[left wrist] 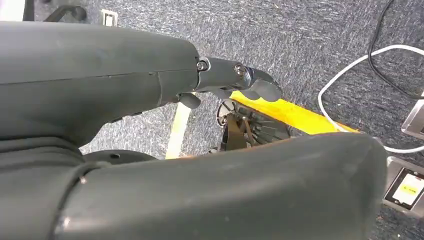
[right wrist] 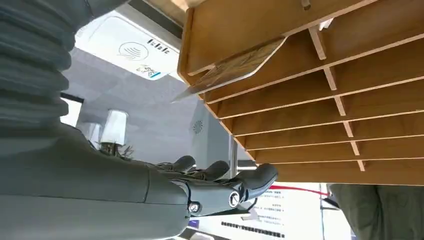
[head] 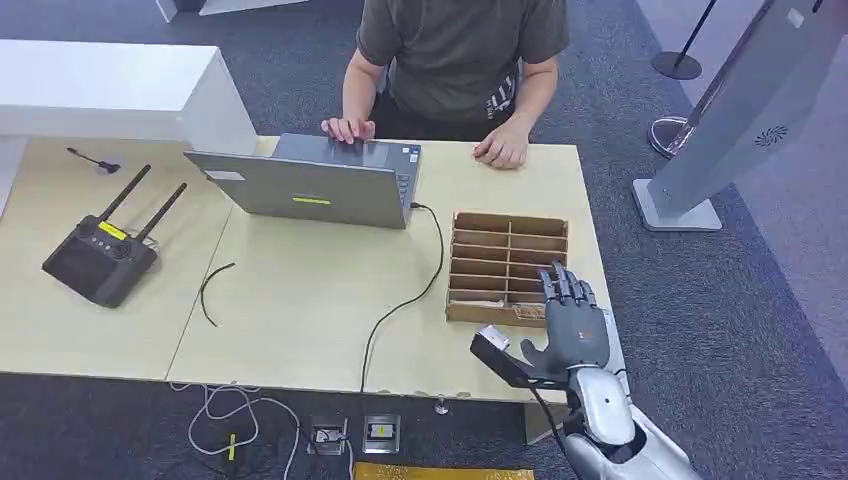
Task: Pass the card to the sensor for recognition and then transmit it.
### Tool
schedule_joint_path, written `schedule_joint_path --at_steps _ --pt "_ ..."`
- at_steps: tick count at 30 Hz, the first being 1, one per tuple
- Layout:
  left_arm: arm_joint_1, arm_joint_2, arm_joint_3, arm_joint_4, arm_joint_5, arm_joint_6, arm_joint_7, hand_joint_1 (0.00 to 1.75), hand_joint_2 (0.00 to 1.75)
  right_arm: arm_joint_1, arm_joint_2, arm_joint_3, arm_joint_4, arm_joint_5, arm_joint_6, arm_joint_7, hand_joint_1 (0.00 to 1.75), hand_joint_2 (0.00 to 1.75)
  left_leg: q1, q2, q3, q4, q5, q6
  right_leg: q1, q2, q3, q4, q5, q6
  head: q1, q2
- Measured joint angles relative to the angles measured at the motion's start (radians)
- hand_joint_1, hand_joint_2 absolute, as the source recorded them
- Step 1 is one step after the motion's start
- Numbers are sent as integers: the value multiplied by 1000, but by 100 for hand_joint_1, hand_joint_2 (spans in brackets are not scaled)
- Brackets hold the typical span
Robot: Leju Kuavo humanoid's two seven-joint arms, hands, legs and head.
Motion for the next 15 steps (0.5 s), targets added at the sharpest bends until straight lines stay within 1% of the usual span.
schedule_joint_path --at_steps 13,14,15 --pt "0 0 0 0 0 0 0 0 0 -6 5 0 15 14 -1 0 0 175 0 0 0 0 0 0 0 0 0 0 0 0 0 0" --pt "0 0 0 0 0 0 0 0 0 -6 5 0 15 15 -1 0 5 175 0 0 0 0 0 0 0 0 0 0 0 0 0 0" --pt "0 0 0 0 0 0 0 0 0 -6 6 0 15 15 -1 0 157 175 0 0 0 0 0 0 0 0 0 0 0 0 0 0"
